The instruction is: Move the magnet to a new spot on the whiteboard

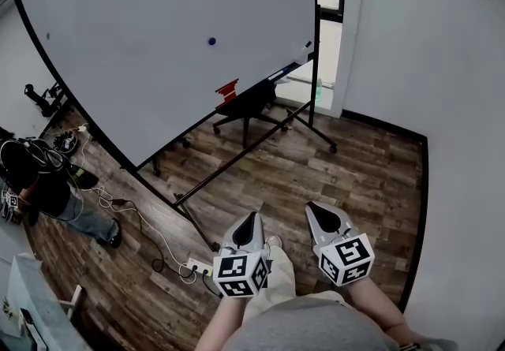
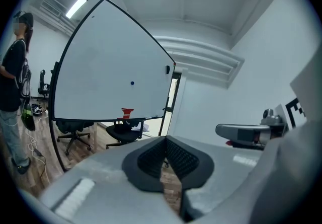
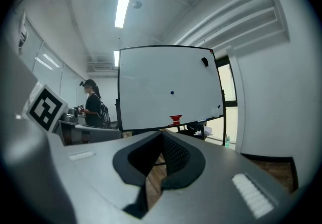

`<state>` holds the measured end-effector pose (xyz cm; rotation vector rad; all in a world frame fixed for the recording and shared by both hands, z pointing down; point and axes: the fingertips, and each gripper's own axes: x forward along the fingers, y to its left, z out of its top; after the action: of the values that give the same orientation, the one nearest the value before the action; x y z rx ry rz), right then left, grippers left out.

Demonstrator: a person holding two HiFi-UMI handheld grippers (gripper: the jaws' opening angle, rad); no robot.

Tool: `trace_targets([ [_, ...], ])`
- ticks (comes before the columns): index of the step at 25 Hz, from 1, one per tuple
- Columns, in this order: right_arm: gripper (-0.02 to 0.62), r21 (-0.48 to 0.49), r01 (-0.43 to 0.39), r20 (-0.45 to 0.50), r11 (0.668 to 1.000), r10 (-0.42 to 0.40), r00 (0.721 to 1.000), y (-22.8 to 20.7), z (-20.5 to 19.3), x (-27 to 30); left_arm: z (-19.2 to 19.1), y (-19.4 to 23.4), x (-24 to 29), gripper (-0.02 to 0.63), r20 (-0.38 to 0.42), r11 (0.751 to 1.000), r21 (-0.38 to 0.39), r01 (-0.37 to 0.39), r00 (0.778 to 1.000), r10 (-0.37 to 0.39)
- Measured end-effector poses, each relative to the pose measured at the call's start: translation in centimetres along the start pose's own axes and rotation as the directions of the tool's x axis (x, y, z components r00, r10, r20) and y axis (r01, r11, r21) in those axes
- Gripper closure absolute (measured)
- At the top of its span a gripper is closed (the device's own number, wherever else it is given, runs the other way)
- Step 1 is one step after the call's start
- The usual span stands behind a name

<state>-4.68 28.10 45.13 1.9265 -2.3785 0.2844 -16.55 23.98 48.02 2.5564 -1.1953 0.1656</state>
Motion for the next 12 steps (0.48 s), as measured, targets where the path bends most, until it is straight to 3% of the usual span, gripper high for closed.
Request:
trace_targets([
  [12, 0.594, -0.011, -0.011, 0.007, 1.000, 0.011, 1.000, -5.0, 3.3, 11.3, 3.9, 5.0, 10.7, 0.601, -0.007, 1.000, 0.005, 0.005, 1.000, -0.005],
])
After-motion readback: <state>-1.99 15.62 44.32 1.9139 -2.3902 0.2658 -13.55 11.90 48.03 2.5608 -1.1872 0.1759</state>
